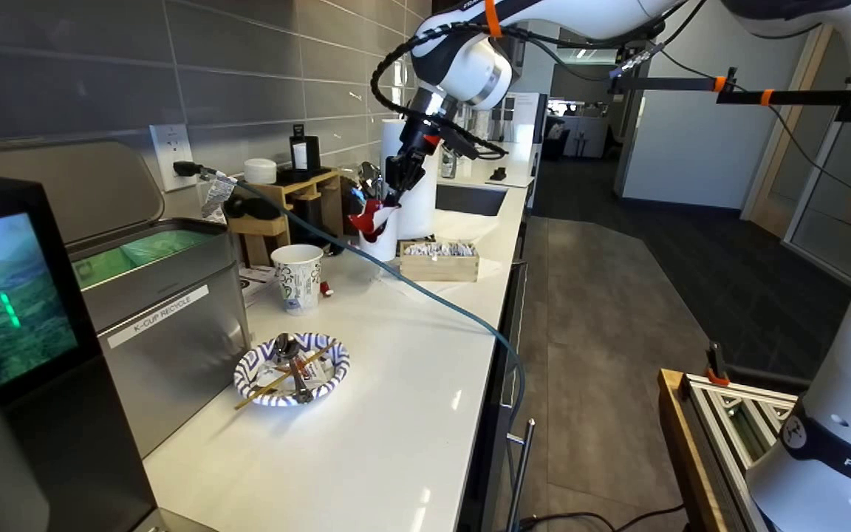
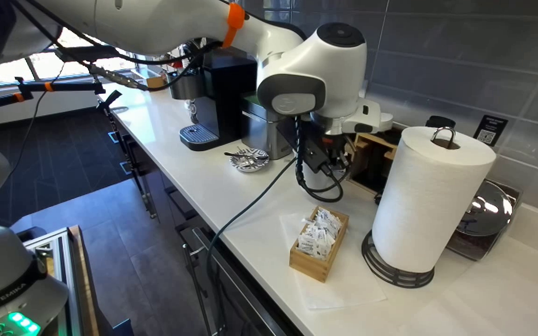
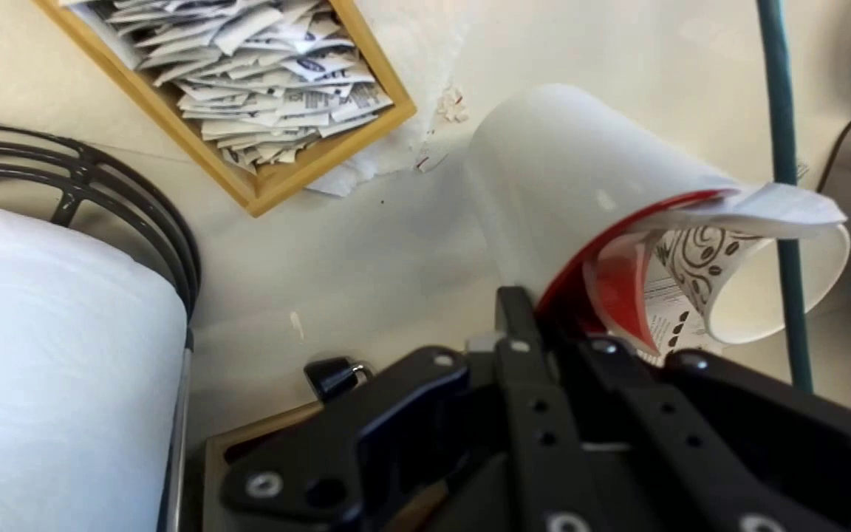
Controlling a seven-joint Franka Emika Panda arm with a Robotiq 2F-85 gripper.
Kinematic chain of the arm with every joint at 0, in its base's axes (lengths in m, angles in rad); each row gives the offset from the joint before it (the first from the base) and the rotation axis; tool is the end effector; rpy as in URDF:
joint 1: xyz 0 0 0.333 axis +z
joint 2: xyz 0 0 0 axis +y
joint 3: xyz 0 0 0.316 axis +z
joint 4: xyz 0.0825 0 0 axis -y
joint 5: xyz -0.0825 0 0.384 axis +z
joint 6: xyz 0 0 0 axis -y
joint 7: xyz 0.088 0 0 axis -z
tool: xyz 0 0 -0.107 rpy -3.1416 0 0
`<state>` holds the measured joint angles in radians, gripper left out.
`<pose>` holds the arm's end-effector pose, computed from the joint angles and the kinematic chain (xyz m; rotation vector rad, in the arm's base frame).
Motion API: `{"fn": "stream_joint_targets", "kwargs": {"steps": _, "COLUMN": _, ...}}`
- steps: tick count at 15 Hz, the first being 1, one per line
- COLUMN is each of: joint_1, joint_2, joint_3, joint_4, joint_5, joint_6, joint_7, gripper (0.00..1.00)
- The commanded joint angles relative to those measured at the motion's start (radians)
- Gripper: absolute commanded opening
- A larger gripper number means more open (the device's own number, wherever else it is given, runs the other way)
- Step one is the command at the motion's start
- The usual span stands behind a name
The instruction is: Move the broken mug to the left
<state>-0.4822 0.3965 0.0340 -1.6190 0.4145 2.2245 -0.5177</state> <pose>0.6258 -0.2901 0.4182 -2.8598 0.2214 -0.5117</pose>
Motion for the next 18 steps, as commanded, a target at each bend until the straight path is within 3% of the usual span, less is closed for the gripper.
{"fn": "stream_joint_targets", "kwargs": {"steps": 1, "joint_1": 0.03, "joint_2": -0.125, "joint_3": -0.034, "joint_4": -0.142, "joint_5": 0.041, "joint_6": 0.027, "joint_7": -0.053, "gripper": 0.02}}
{"fn": "stream_joint_targets", "kwargs": {"steps": 18, "joint_1": 0.19, "joint_2": -0.378, "joint_3": -0.139, "joint_4": -0.379, "joint_5": 0.081, "joint_6": 0.02, "joint_7": -0.209, "gripper": 0.02}}
